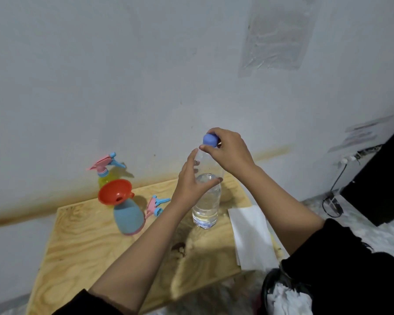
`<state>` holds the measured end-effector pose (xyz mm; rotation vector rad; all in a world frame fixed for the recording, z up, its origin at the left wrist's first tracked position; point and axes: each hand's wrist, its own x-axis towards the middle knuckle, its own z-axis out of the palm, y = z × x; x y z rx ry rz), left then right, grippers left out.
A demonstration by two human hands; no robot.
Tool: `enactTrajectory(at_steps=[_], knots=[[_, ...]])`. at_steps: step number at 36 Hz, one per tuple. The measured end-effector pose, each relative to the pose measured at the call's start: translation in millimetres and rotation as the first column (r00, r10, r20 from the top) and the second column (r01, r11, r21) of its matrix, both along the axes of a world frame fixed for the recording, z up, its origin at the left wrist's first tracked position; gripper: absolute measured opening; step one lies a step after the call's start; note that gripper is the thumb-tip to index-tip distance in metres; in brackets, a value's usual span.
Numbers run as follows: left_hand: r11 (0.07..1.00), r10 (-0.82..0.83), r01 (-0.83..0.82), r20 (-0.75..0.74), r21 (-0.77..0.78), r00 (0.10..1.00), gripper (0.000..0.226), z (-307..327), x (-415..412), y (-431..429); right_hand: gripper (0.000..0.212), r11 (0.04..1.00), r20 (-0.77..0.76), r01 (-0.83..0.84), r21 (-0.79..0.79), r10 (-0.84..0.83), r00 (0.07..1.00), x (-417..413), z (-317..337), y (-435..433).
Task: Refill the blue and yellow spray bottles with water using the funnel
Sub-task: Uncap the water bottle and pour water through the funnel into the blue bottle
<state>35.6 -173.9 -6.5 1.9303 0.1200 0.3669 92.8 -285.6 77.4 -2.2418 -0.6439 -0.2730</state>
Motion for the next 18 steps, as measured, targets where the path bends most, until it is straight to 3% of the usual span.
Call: enactTrajectory(at_steps=[8,12,18], knots=[[0.996,-0.085,0.085,-0.006,0.0,0.996,0.099,0,-33,-2,0.026,0.993,0.003,-0.012,0.119,0.012,1.0,-35,-10,-9],[0.985,-0.17,0.172,-0.047,0.022,0.984,0.098,4,-36,1,0.031,0.952,-0.141,-0.069,0.297,0.115,0.983,-47,-16,-19],[0.962,-0.266,0.27,-0.087,0.042,0.96,0.084,22,-40,22,0.039,0.915,-0.312,-0.122,0.384,0.253,0.916,-54,-45,-39]])
